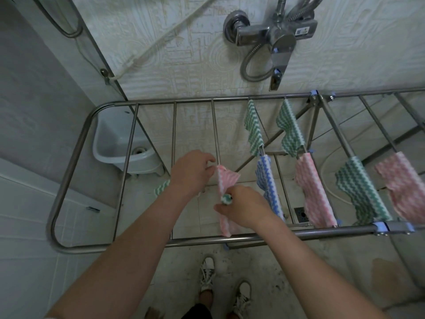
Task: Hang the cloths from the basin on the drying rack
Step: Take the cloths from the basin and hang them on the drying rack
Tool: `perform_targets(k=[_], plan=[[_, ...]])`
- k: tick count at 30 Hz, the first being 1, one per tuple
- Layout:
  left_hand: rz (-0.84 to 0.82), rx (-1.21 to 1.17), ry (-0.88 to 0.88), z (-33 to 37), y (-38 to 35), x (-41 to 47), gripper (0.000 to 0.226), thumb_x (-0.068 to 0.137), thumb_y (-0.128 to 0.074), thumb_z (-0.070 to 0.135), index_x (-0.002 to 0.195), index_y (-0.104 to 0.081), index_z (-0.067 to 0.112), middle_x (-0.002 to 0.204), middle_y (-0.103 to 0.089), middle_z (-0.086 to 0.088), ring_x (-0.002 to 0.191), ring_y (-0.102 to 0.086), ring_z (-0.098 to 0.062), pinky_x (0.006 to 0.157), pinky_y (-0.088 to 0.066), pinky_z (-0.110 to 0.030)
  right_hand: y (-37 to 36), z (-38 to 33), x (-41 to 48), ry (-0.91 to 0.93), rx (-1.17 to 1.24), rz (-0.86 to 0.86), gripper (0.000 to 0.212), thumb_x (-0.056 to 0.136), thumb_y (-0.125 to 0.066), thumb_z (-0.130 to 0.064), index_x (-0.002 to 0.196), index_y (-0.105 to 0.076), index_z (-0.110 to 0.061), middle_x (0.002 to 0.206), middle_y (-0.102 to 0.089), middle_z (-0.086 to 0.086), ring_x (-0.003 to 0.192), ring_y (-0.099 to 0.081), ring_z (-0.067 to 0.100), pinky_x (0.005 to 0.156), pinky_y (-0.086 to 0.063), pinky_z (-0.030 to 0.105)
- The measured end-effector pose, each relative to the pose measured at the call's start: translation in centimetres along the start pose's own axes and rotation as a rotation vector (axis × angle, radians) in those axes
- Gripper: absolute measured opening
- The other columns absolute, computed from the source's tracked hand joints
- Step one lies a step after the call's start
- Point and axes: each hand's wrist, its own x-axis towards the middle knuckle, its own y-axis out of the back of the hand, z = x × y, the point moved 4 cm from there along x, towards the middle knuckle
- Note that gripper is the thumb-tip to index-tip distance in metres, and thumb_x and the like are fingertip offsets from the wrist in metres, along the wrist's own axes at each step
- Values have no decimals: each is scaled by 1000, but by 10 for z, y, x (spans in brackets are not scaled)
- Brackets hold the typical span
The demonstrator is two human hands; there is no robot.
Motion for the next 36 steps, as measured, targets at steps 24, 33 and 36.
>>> perform_targets(k=[24,33,36], plan=[[-547,-194,-5,8,-3,-44,24,75,-72,50,75,-74,26,65,-67,11,60,-60,-7,57,-45,-25,0,19,-1,1,240,-91,26,74,-80,-29,67,-55,-26,67,-59,-8,68,-59,12,59,-43,25],[-659,-266,-46,12,-27,-70,19,68,-83,32,83,-78,22,71,-72,12,63,-61,-1,65,-47,-24,-8,13,-12,8,236,26,27,73,-78,-32,66,-53,-29,71,-60,-6,75,-61,16,63,-47,27],[-633,-199,-62,7,-25,-69,15,70,-81,31,81,-77,22,66,-68,16,61,-60,1,63,-45,-22,-9,9,-18,44,243,66,33,75,-76,-33,61,-46,-32,66,-55,-10,72,-59,15,61,-44,27]])
